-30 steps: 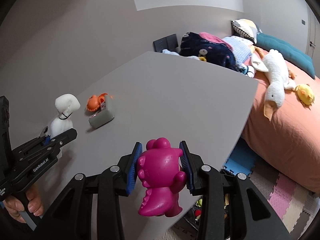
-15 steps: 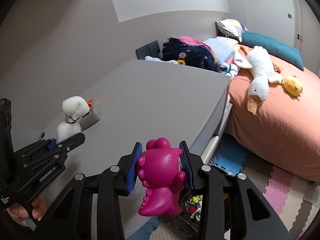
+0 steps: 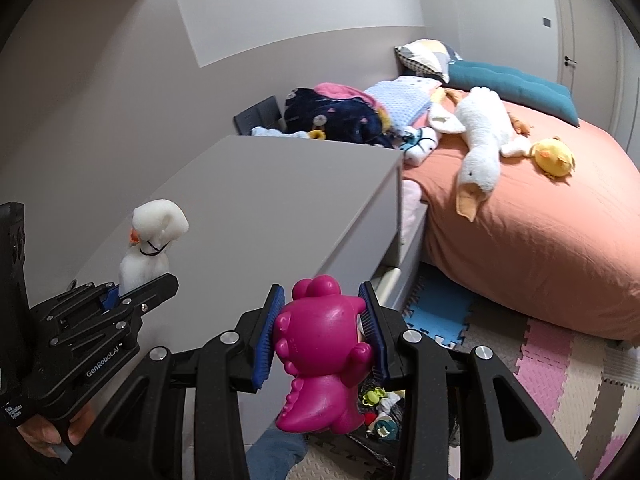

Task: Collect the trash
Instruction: 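Carry the pink plush and white foam figure over the floor bin, then open both tools to drop the pink plush and foam figure into the bin, then move both tools back over the table toward the orange can and grey box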

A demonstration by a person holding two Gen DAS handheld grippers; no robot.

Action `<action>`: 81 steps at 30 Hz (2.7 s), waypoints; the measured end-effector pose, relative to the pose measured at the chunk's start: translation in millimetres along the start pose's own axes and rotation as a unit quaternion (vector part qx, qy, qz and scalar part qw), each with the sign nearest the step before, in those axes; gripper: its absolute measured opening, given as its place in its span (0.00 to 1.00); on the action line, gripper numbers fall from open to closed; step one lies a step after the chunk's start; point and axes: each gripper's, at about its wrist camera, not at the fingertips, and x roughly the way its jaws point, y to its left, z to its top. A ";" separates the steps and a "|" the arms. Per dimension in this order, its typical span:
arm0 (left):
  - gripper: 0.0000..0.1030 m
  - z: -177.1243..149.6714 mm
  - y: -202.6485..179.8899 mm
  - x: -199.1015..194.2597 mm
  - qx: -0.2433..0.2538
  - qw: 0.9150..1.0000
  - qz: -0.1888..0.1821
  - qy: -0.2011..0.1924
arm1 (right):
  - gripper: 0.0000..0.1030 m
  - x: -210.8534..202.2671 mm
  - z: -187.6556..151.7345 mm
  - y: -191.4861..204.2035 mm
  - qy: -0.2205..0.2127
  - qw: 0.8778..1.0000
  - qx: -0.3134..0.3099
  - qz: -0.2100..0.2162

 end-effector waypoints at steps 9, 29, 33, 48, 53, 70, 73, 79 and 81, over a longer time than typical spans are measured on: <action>0.17 -1.4 -42.7 11.2 0.034 0.999 -0.034 0.013 | 0.39 -16.3 -11.4 -36.9 -0.008 0.999 0.026 -0.033; 0.19 -9.9 -123.1 44.5 0.108 0.987 -0.102 0.065 | 0.39 -33.7 -33.3 -109.6 -0.004 0.992 0.089 -0.086; 0.94 -17.6 -131.2 52.6 0.139 0.987 -0.055 0.066 | 0.71 -32.7 -33.8 -124.7 -0.003 0.987 0.114 -0.110; 0.94 -12.6 -108.2 49.9 0.113 0.991 -0.039 0.054 | 0.78 -33.3 -35.8 -128.1 -0.010 0.983 0.120 -0.135; 0.94 -13.7 -103.9 49.0 0.113 0.992 -0.035 0.054 | 0.78 -30.4 -33.2 -123.5 -0.008 0.984 0.116 -0.133; 0.94 -10.8 -51.8 39.7 0.077 0.996 -0.011 0.045 | 0.78 -5.1 -18.7 -71.3 0.001 0.992 0.076 -0.103; 0.94 -10.4 -37.8 37.8 0.069 0.997 -0.003 0.043 | 0.78 1.8 -14.5 -56.4 0.001 0.994 0.065 -0.093; 0.94 -9.0 2.8 32.8 0.037 0.998 0.024 0.037 | 0.78 16.3 -7.1 -26.9 0.003 0.997 0.043 -0.069; 0.94 -8.4 16.2 31.7 0.025 0.999 0.033 0.036 | 0.78 22.4 -4.5 -15.9 0.004 0.998 0.036 -0.060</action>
